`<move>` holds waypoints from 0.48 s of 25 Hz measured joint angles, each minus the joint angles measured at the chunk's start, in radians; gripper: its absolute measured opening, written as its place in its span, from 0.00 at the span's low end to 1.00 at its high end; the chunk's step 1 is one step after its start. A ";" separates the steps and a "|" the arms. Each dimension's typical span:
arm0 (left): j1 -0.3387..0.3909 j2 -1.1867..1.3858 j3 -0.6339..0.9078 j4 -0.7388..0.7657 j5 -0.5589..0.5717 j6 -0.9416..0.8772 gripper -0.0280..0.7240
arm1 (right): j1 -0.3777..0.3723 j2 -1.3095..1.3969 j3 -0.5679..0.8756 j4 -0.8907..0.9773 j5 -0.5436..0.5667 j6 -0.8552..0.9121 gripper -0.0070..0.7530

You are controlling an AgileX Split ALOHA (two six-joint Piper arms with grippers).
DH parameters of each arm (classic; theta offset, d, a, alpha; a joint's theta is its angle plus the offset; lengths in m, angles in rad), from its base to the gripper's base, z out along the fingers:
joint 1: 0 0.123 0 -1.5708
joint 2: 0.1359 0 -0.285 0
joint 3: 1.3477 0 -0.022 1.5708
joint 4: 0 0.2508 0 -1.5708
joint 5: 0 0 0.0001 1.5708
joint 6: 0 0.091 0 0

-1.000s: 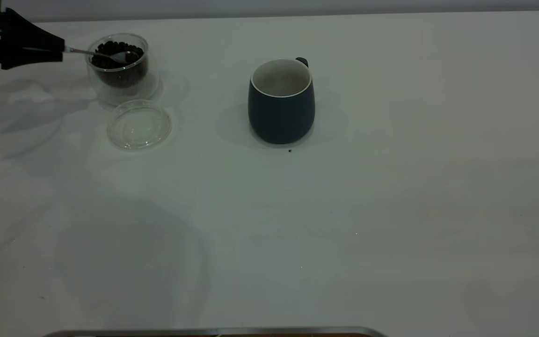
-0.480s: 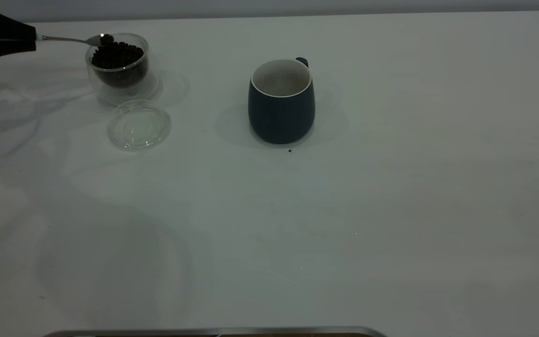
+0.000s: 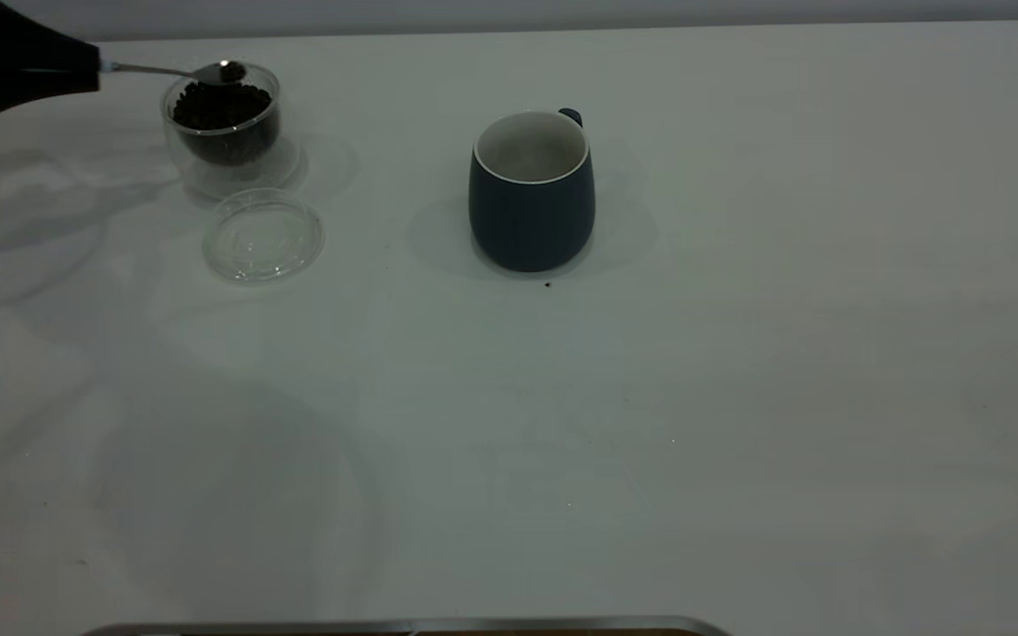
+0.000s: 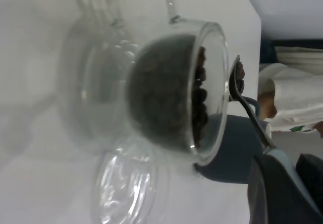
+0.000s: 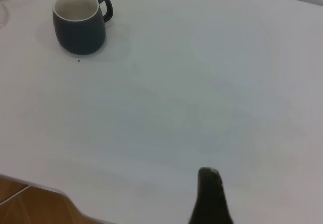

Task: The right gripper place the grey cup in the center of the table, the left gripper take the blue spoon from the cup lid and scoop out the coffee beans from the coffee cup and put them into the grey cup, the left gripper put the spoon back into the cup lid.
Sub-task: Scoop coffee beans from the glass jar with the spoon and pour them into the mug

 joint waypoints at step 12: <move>-0.134 0.000 0.000 -0.034 0.000 0.003 0.20 | 0.000 0.000 0.000 0.000 0.000 0.000 0.79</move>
